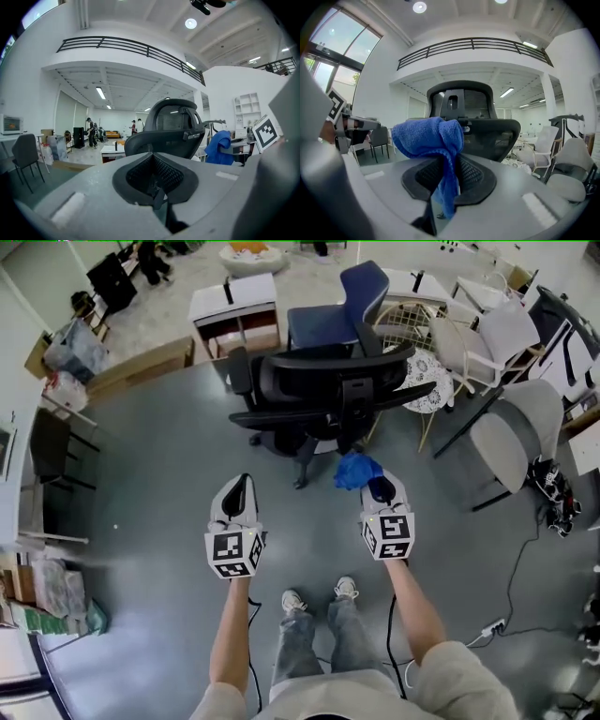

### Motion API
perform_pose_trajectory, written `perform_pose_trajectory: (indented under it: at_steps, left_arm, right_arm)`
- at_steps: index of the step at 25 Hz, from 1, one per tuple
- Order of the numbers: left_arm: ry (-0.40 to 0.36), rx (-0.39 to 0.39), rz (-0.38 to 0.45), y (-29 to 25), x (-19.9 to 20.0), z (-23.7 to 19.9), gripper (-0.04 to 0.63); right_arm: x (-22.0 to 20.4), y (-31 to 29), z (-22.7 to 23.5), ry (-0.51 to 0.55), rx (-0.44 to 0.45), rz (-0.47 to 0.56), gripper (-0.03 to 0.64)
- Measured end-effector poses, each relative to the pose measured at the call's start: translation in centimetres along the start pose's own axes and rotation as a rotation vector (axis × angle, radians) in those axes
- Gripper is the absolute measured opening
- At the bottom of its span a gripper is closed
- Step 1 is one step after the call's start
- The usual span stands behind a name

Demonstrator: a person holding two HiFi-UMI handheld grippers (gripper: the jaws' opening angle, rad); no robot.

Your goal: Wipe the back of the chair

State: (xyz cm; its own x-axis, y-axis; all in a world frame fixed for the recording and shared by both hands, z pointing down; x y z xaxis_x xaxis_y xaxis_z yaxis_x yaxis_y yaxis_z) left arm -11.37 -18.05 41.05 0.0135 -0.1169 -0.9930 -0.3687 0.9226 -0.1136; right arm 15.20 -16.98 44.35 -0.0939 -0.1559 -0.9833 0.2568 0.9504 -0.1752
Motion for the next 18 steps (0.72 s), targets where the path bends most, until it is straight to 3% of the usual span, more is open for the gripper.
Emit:
perform_pose_trajectory:
  at_steps: [9, 18]
  left_arm:
    - [0.019, 0.014, 0.026, 2.7, 5.3, 0.0, 0.005]
    - [0.028, 0.033, 0.067, 5.9, 11.0, -0.1, 0.005]
  right_arm:
    - [8.8, 2.6, 1.2, -0.001, -0.03, 0.064, 0.067]
    - [15.0, 5.6, 0.6, 0.002, 0.0, 0.083, 0.067]
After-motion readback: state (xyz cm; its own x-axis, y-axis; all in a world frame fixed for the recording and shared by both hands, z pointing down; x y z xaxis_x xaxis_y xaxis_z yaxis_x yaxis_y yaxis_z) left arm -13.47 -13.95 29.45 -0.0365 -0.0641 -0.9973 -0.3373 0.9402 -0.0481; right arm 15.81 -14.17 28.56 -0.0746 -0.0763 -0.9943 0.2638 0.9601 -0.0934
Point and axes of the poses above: the fingertips, and each gripper's own axes: y backward along the fingers, z to its right, x out of its top, the point moved 1 cm from there along y, backward along the fingers, and after that the axes turned 3 degrees about z, right-handed, at the moved point
